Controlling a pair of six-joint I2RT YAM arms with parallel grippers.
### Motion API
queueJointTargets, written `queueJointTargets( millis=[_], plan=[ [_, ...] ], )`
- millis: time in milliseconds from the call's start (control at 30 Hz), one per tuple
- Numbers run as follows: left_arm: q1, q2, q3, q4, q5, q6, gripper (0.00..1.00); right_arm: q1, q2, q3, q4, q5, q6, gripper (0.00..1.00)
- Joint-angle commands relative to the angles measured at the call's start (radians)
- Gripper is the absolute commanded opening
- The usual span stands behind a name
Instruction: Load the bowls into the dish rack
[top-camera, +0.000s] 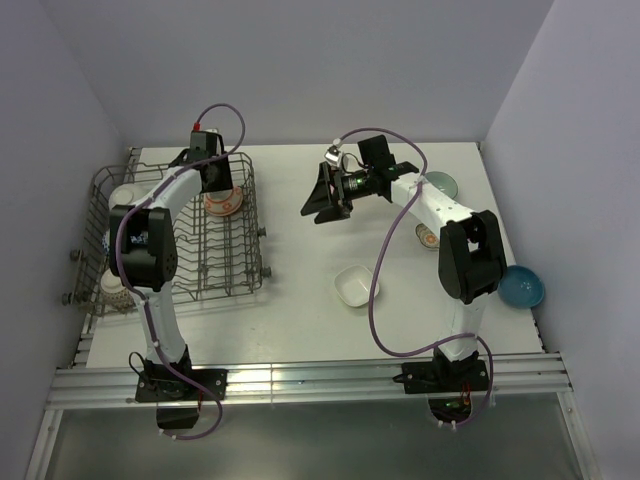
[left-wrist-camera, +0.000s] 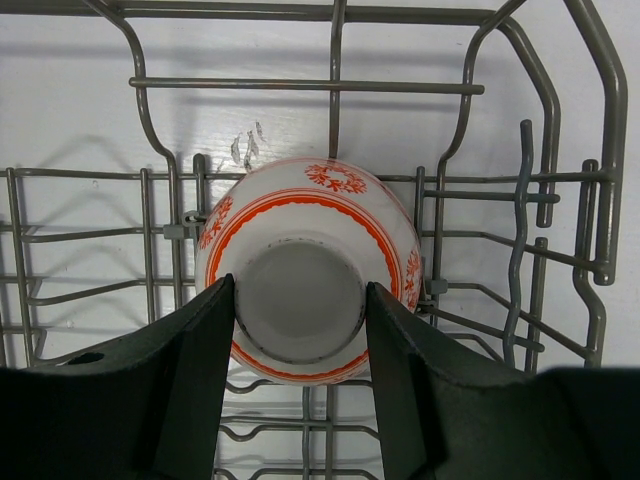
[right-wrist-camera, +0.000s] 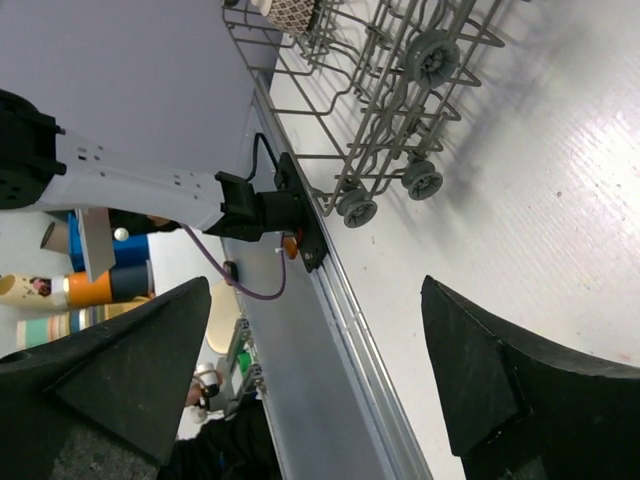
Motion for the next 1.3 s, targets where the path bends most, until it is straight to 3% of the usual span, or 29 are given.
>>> queueJointTargets(
  millis=[0, 200, 300, 333, 433, 700, 833, 1067, 1267],
  plan=[
    [0.002, 0.018, 0.052, 0.009, 0.02, 0.011, 0.23, -0.014, -0.003, 0.055, -0.021, 0.015, -0.033, 1.0],
    [-0.001, 0.001, 0.067, -0.018, 0.006, 0.021, 0.49, -0.028, -0.017, 0.09, -0.041, 0.03, -0.037, 1.0],
    [-0.001, -0.02, 0.072, -0.026, 0.009, 0.029, 0.67, -0.048, -0.034, 0.101, -0.053, 0.036, -0.041, 1.0],
    [-0.002, -0.038, 0.07, -0.026, 0.01, 0.031, 0.79, -0.052, -0.048, 0.102, -0.056, 0.041, -0.046, 1.0],
    [-0.005, -0.084, 0.07, -0.018, 0.017, 0.041, 0.93, -0.086, -0.078, 0.102, -0.072, 0.062, -0.066, 1.0],
    [-0.01, -0.242, 0.112, -0.032, 0.05, 0.075, 0.99, -0.247, -0.149, 0.183, -0.296, 0.212, -0.254, 1.0],
    [-0.01, -0.363, 0.037, 0.005, 0.113, 0.063, 1.0, -0.405, -0.181, 0.182, -0.4, 0.32, -0.326, 1.0],
    [-0.01, -0.548, -0.129, 0.097, 0.271, 0.02, 0.99, -0.606, -0.155, 0.186, -0.443, 0.551, -0.377, 0.97],
    [-0.01, -0.621, -0.192, 0.13, 0.314, 0.012, 0.99, -0.654, -0.023, 0.249, -0.409, 0.694, -0.371, 0.92]
  ],
)
